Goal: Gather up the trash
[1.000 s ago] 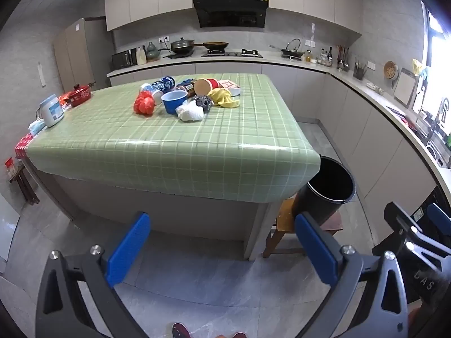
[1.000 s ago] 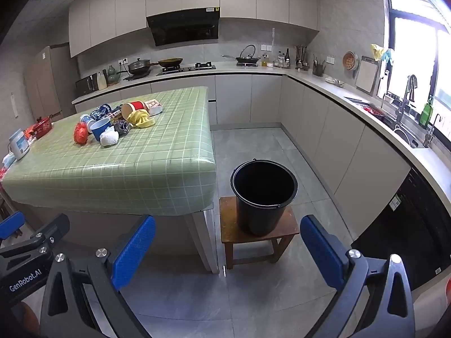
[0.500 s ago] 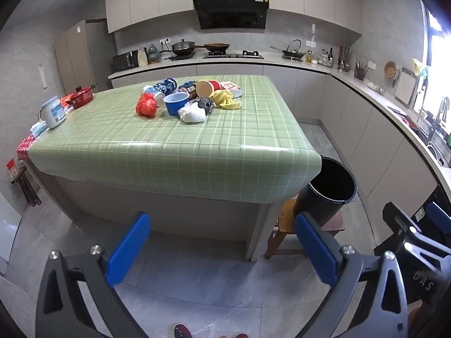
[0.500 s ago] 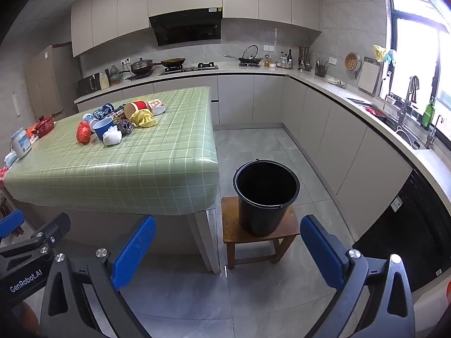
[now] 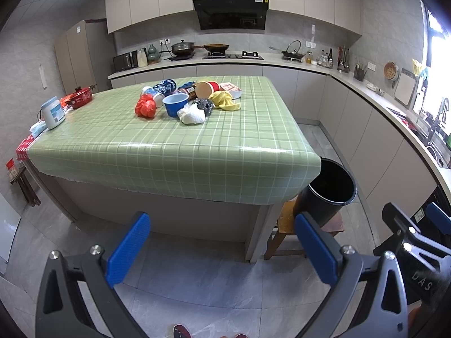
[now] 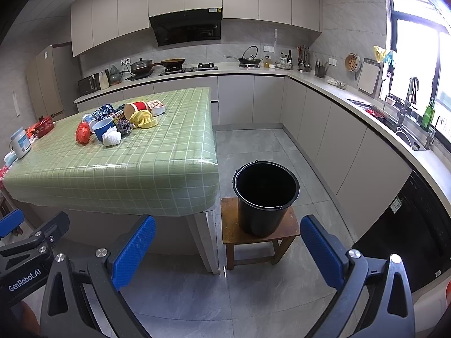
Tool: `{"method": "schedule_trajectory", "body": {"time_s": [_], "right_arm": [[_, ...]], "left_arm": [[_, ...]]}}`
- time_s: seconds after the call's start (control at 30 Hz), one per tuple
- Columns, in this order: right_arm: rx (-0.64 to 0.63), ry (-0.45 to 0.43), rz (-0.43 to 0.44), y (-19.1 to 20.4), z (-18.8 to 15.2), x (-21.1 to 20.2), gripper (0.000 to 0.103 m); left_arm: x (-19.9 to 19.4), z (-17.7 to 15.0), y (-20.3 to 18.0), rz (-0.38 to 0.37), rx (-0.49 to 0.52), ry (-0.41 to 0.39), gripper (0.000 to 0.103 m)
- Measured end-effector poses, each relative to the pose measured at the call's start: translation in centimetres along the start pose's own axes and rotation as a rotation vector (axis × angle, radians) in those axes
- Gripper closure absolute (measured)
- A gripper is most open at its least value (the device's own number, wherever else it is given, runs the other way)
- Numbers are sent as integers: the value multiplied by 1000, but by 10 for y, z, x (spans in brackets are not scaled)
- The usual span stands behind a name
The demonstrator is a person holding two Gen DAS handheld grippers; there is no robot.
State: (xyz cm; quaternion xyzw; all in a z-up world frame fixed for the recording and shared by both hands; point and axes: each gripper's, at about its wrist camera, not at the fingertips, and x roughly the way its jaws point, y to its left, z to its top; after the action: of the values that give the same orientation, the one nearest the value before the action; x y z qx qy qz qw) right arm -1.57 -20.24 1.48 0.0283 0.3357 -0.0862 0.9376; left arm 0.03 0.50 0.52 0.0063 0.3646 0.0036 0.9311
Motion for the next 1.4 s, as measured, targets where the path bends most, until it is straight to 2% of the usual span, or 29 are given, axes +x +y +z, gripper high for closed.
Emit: {"method": "schedule_trajectory", "body": {"time_s": [1.4], "right_arm": [[-13, 3, 4, 4, 4, 4, 0]], "left_arm": [[4, 7, 2, 1, -4, -2, 0]]}}
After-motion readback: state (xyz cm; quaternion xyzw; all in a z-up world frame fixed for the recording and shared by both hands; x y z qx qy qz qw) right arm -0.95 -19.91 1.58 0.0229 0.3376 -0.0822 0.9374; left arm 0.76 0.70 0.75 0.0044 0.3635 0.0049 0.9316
